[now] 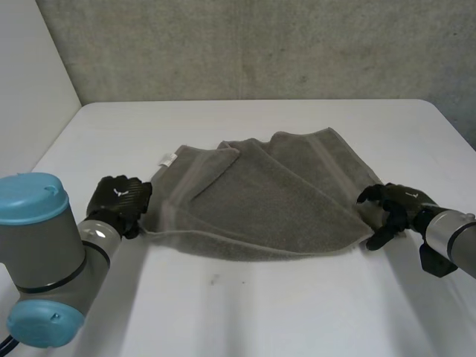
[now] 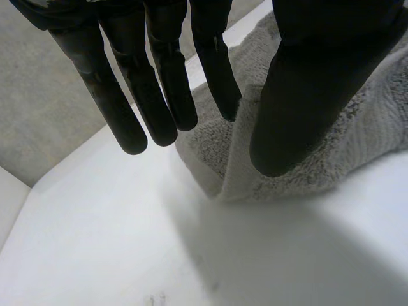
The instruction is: Fold the towel.
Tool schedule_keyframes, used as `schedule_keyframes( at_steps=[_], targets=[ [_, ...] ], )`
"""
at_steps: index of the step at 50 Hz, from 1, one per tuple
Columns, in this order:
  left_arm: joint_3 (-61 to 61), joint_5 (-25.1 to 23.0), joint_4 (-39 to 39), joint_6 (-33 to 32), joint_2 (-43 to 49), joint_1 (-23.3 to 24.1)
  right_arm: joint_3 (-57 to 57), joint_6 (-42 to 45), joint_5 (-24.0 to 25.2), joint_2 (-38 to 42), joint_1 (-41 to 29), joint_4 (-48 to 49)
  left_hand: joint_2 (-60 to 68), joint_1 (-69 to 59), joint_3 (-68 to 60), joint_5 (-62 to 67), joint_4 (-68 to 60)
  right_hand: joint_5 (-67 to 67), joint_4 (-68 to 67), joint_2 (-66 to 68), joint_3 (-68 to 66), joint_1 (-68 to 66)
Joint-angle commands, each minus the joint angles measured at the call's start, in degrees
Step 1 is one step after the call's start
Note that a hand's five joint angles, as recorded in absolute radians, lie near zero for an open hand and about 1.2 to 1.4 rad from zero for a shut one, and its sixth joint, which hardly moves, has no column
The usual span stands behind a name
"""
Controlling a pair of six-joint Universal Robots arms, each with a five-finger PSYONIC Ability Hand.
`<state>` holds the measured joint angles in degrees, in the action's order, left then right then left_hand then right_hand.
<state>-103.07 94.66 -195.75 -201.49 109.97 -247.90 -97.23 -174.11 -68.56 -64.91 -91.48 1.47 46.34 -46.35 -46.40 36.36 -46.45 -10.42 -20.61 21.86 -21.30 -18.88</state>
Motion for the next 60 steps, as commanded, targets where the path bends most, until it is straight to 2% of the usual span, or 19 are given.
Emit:
schedule_keyframes(
  at_steps=[1, 14, 17, 18, 19, 21, 24, 27, 35, 37, 43, 45, 48, 53, 60],
  targets=[
    [-0.12, -0.09, 0.28, -0.3, 1.83, 0.05, -1.3, 0.0, 0.09, -2.68, 0.25, 0.2, -2.31, 2.33, 2.37, -2.34, 2.42, 0.58, 0.77, -2.02, 1.46, -0.96],
    [-0.47, -0.17, 0.1, -0.57, 2.7, 0.13, -2.0, 0.08, 0.09, -3.03, 0.34, 0.29, -0.97, 0.98, 1.03, -0.99, 1.08, 0.58, 0.77, -2.02, 1.46, -0.96],
    [-0.73, -0.26, 0.01, -0.57, 3.58, 0.13, -2.0, 0.08, 0.09, -3.03, 0.34, 0.29, 3.24, -3.22, -3.18, 3.21, -3.13, 0.58, 0.77, -2.02, 1.46, -0.96],
    [-0.73, -0.26, -0.16, -0.57, 4.11, 0.13, -2.0, 0.08, 0.09, -3.03, 0.34, 0.29, 8.74, -8.72, -8.68, 8.71, -8.63, 0.58, 0.77, -2.02, 1.46, -0.96],
    [-0.73, -0.26, -0.16, -0.57, 4.11, 0.13, -2.0, 0.0, 0.09, -3.03, 0.34, 0.29, 8.79, -8.77, -8.73, 8.77, -8.68, 1.41, 1.61, -2.86, 2.29, -0.12],
    [-0.82, -1.39, -0.42, -0.31, 4.72, 0.13, -2.0, 0.0, 0.09, -3.03, 0.34, 0.29, 33.53, -33.51, -33.47, 33.5, -33.42, 4.08, 4.28, -5.53, 4.97, 2.55],
    [-1.52, -3.94, -0.69, -0.13, 4.03, 0.13, -1.83, 0.0, 0.09, -3.38, 0.34, -0.06, 33.66, -33.65, -33.6, 33.64, -33.55, 10.42, 10.61, -11.86, 11.3, 8.88],
    [-1.7, -4.92, -0.69, 0.22, 2.97, 0.13, -1.65, 0.0, -0.26, -4.78, 0.34, -0.76, 33.66, -33.65, -33.6, 33.64, -33.55, 10.42, 10.61, -11.86, 11.3, 8.88],
    [-0.82, -4.66, -0.69, 2.86, -1.95, -1.45, -0.51, 0.26, -0.52, -8.39, 1.75, -4.19, 33.66, -33.65, -33.6, 33.64, -33.55, 10.42, 10.61, -11.86, 11.3, 8.88],
    [-0.47, -4.74, -0.69, 4.0, -3.09, -4.24, 0.02, 3.14, -0.26, -9.53, 2.62, -6.2, 33.66, -33.65, -33.6, 33.64, -33.55, 10.42, 10.61, -11.86, 11.3, 8.88],
    [-0.2, -4.92, -0.69, 4.0, -3.89, -8.04, 0.11, 12.04, -0.79, -9.89, 3.15, -7.8, 33.66, -33.65, -33.6, 33.64, -33.55, 10.42, 10.61, -11.86, 11.3, 8.88],
    [0.41, -4.83, -0.78, 4.0, -3.8, -9.26, -0.33, 17.9, -1.14, -9.28, 3.76, -7.71, 33.66, -33.65, -33.6, 33.64, -33.55, 10.42, 10.61, -11.86, 11.3, 8.88],
    [0.85, -4.74, -0.78, 4.0, -3.8, -9.88, -0.77, 22.13, -0.7, -7.96, 3.68, -7.27, 33.66, -33.65, -33.6, 33.64, -33.55, 6.47, 6.67, -7.92, 7.35, 4.94],
    [1.73, -4.74, -1.92, 4.09, -3.18, -11.99, -0.16, 24.51, -0.7, -3.22, 3.42, -5.61, 33.66, -33.65, -33.6, 33.64, -33.55, 1.1, 1.3, -2.55, 1.98, -0.43],
    [1.73, -4.66, -2.36, 4.09, -2.22, -12.43, 0.81, 24.96, -0.17, 0.84, 3.06, -1.38, 33.66, -33.65, -33.6, 33.64, -33.55, -5.31, -5.11, 3.86, -4.43, -6.84]
  ],
)
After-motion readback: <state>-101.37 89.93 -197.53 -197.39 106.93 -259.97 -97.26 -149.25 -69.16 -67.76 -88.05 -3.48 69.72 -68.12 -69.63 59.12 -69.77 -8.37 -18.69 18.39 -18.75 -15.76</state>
